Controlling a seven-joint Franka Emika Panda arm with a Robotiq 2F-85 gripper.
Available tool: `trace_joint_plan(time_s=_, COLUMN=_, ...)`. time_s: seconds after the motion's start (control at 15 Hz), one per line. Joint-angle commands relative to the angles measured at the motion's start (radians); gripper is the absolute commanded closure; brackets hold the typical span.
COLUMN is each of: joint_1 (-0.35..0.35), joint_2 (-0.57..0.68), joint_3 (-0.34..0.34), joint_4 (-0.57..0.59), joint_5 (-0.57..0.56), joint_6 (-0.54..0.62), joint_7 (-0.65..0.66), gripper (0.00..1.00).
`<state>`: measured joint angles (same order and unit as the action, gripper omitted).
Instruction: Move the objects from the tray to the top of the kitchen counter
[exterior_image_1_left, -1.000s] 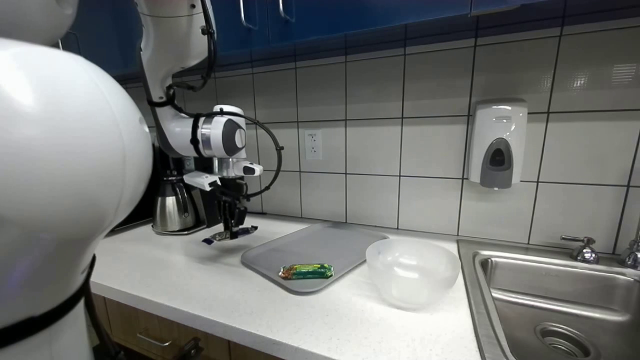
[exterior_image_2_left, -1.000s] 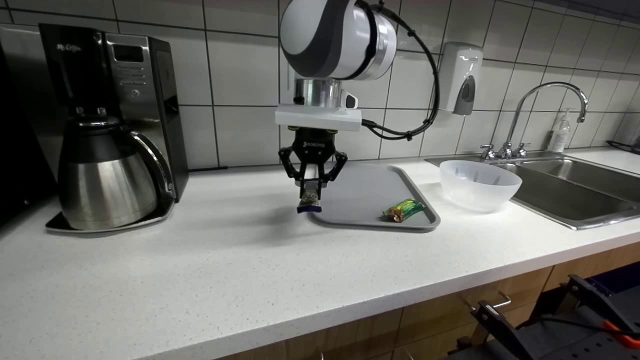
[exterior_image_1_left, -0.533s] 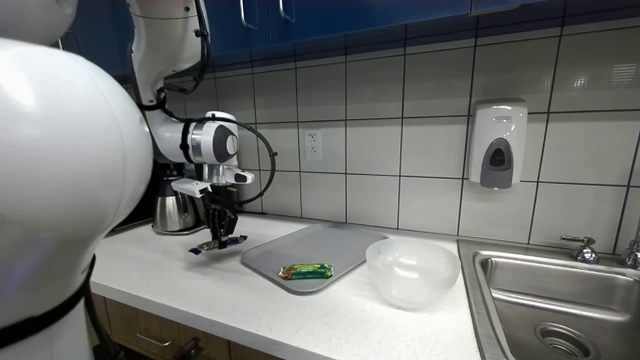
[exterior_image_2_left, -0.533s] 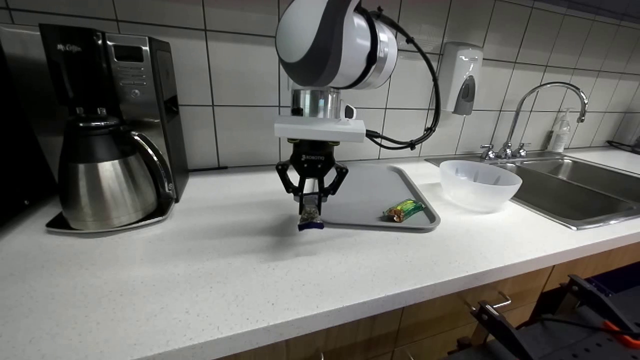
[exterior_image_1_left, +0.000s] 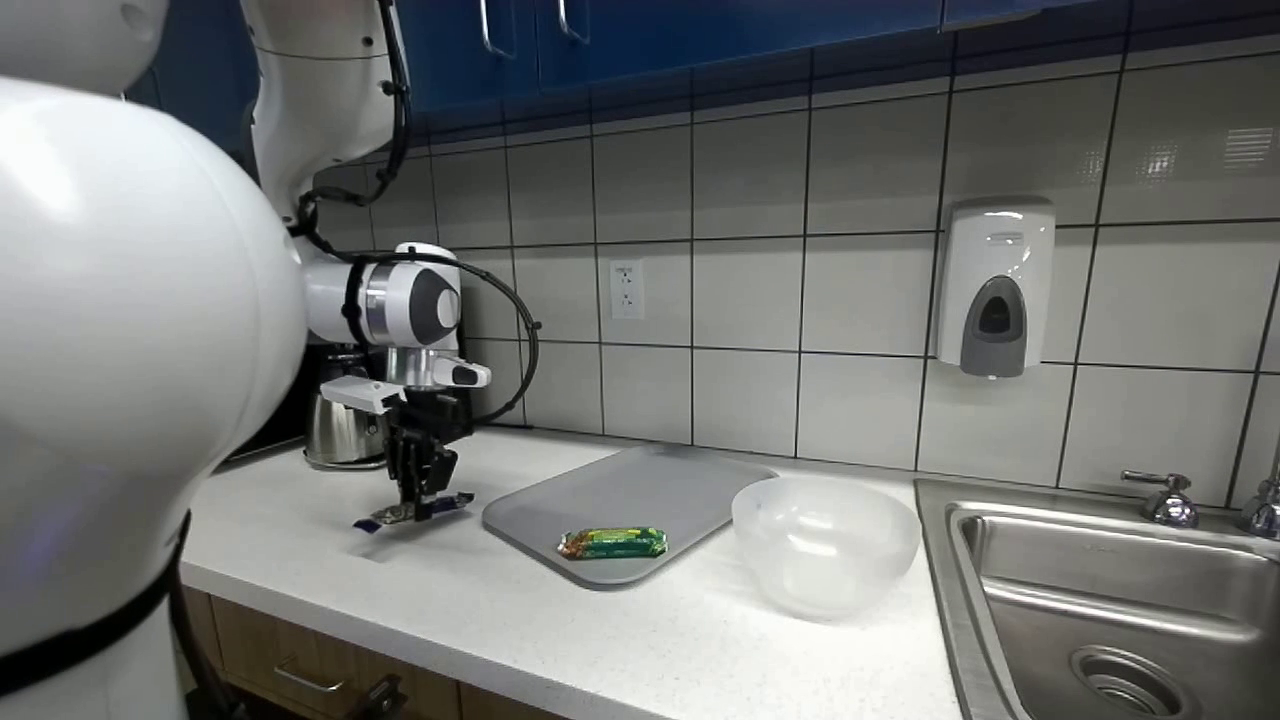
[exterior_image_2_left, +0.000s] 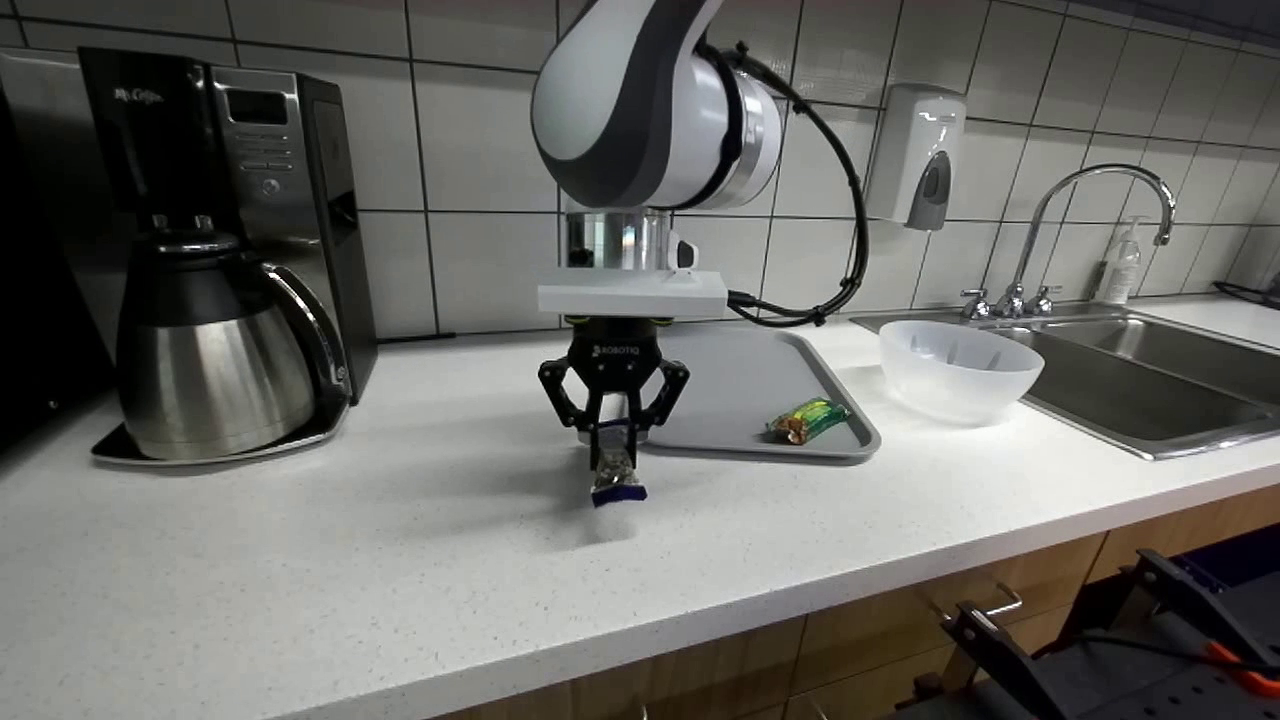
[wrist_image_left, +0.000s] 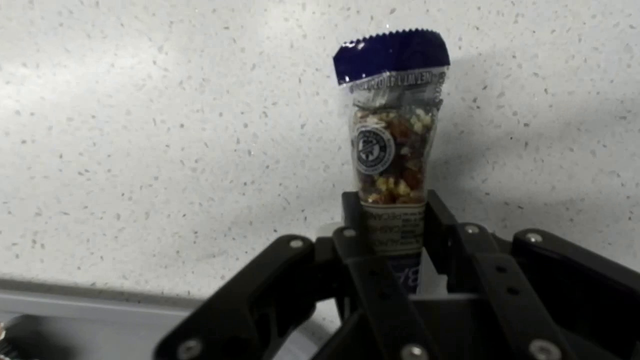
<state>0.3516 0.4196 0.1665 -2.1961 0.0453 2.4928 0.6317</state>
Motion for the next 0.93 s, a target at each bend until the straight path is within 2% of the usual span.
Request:
trace_joint_plan(time_s=0.0, joint_1=0.005, joint_2=0.011, joint_3=0.008, joint_4=0.001, joint_5=0.021, joint_6=0.000, joint_7=-0.036, gripper=0.92)
trace_joint_plan(time_s=0.33, joint_1=0.011, joint_2=0.023, joint_3=0.008, joint_4=0.002, joint_5=0.022, joint_6=-0.005, joint_7=-0.042, gripper=0.92)
trace_joint_plan(time_s=0.4, joint_1=0.012, joint_2=0.024, joint_3=0.007, joint_4=0.002, joint_5=0.023, joint_6=-0.004, joint_7=-0.042, gripper=0.42)
trace_joint_plan(time_s=0.47, joint_1=0.011, joint_2=0.024, joint_3=0.007, joint_4=0.001, joint_5=0.024, joint_6=-0.005, joint_7=-0.044, gripper=0.41)
trace_joint_plan(time_s=0.8, joint_1=0.003, joint_2=-0.003, joint_3=0.009, joint_4=-0.016, joint_5=0.031, joint_6=-0.003, joint_7=-0.055, gripper=0.05)
trace_joint_plan(time_s=0.87, joint_1=-0.002, joint_2=-0.018, joint_3=0.010, joint_4=-0.025, joint_5=0.036, joint_6=-0.002, joint_7=-0.059, gripper=0.01)
